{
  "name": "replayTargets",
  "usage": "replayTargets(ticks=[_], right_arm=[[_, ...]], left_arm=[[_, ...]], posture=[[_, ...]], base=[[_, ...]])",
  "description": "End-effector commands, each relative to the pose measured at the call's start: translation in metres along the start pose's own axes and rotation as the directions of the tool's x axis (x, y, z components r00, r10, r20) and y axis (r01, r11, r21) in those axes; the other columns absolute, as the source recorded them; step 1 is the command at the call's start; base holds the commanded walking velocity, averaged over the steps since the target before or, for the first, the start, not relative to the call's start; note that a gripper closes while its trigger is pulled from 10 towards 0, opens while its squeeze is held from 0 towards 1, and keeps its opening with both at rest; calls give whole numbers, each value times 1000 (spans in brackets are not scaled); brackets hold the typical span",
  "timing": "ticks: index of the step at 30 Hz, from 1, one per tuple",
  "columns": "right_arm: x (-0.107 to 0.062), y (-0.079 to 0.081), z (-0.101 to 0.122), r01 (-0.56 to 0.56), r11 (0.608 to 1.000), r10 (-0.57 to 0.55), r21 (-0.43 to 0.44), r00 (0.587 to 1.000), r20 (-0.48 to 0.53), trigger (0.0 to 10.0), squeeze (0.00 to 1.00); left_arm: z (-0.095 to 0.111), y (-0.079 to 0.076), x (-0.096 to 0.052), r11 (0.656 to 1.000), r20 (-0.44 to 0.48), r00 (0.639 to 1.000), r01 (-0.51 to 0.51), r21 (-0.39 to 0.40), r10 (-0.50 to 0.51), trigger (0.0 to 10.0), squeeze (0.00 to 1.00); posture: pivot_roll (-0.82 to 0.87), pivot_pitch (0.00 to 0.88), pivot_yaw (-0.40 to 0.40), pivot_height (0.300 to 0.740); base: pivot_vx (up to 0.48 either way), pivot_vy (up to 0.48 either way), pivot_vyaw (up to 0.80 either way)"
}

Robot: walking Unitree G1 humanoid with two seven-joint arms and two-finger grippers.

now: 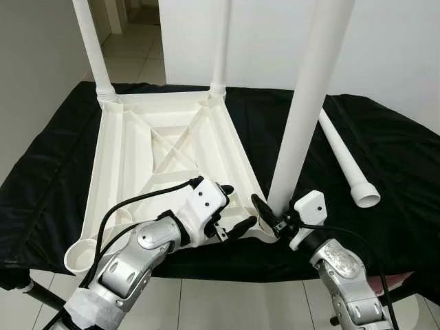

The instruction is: Building children table

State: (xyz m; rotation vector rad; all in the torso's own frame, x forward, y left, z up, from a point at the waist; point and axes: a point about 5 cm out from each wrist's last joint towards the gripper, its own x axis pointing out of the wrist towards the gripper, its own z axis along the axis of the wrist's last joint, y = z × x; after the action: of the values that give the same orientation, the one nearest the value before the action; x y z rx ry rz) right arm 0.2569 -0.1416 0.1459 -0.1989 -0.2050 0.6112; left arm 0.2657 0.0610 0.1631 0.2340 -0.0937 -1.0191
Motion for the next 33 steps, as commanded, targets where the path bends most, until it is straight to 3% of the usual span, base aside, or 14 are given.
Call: replayTargets(ticks=[1, 9, 10, 17, 21, 29, 33], right_arm=[[-6, 10, -18, -54, 997, 58, 48, 994, -91, 10000, 0], [-7, 13, -23, -75, 994, 83, 79, 991, -103, 10000, 0], [-6, 12, -25, -58, 991, 71, 120, 992, -103, 10000, 0], [-3, 8, -26, -23, 983, 42, 184, 994, -98, 10000, 0], [2, 3, -27, 26, 964, -1, 265, 995, -97, 10000, 0], [4, 5, -27, 70, 949, -43, 309, 995, -94, 10000, 0], [-4, 6, -26, 123, 921, -121, 370, 992, -30, 10000, 0]], left_arm=[[-1, -4, -2, 999, -9, 998, 54, 7, -54, 10000, 0], [-1, -4, -3, 998, -8, 998, 55, 6, -55, 10000, 0], [0, -4, -3, 998, -8, 998, 56, 7, -56, 10000, 0], [0, -5, -3, 998, -7, 998, 55, 10, -55, 10000, 0], [0, -5, -4, 998, -8, 998, 55, 11, -55, 10000, 0], [1, -4, -5, 999, -10, 999, 49, 13, -49, 10000, 0], [1, -5, -6, 999, -11, 999, 47, 17, -47, 10000, 0]], posture=[[54, 86, -27, 740], [55, 90, -27, 740], [55, 90, -27, 740], [56, 95, -27, 740], [60, 96, -28, 740], [65, 96, -32, 740], [67, 96, -35, 740]], base=[[0, 0, 0], [0, 0, 0], [0, 0, 0], [0, 0, 0], [0, 0, 0], [0, 0, 0], [0, 0, 0]])
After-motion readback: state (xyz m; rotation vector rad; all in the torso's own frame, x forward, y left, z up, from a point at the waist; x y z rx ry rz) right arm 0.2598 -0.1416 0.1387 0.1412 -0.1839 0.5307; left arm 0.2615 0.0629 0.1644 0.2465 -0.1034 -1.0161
